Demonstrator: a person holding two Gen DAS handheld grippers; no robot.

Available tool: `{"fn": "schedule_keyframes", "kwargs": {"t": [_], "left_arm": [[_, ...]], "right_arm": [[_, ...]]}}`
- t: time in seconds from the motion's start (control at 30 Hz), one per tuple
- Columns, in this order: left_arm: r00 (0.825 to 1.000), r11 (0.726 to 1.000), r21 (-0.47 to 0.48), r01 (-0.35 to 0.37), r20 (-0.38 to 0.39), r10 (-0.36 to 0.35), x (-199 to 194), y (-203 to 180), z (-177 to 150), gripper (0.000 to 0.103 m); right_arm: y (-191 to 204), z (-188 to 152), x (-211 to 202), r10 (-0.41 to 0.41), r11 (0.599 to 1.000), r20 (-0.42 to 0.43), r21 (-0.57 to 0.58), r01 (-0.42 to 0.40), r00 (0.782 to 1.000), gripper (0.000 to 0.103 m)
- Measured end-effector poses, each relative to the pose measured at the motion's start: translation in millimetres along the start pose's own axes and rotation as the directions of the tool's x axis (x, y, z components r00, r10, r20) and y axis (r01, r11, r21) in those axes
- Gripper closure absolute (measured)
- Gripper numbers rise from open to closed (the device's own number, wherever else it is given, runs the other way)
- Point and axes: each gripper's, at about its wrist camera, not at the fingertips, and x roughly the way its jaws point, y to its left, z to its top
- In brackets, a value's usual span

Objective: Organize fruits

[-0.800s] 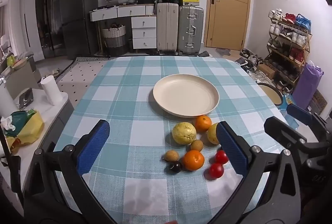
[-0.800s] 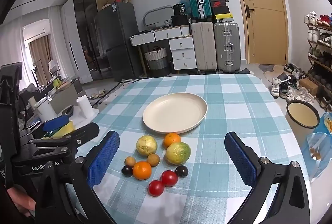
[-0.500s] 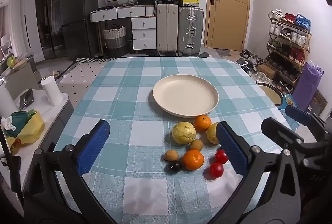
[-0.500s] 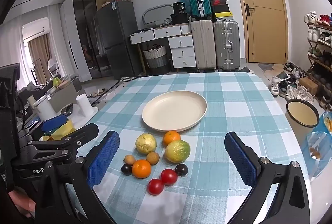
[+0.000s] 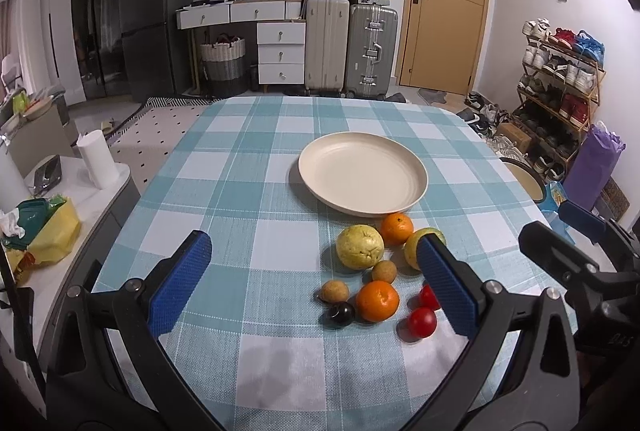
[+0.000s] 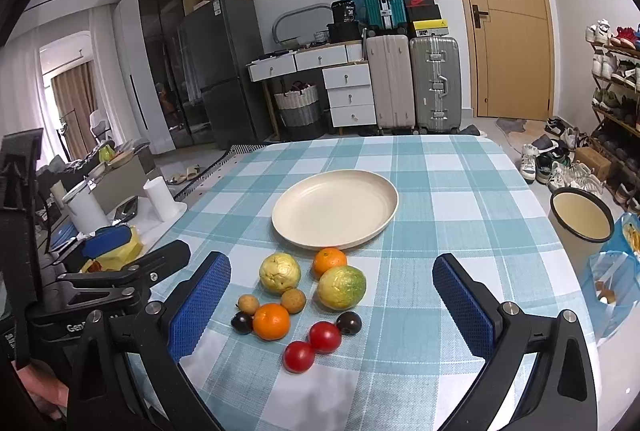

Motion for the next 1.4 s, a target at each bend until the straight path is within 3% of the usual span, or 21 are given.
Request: {"fn": "schedule_keyframes", "kwargs": {"t": [1.4], "left_arm": [[1.000,1.000,-0.011,0.001,-0.007,-0.001,9,13,-3,0.001]], "right_arm": [[1,7,1,-0.017,1.000,-0.008,-0.006,0.017,1.000,0.000]]}}
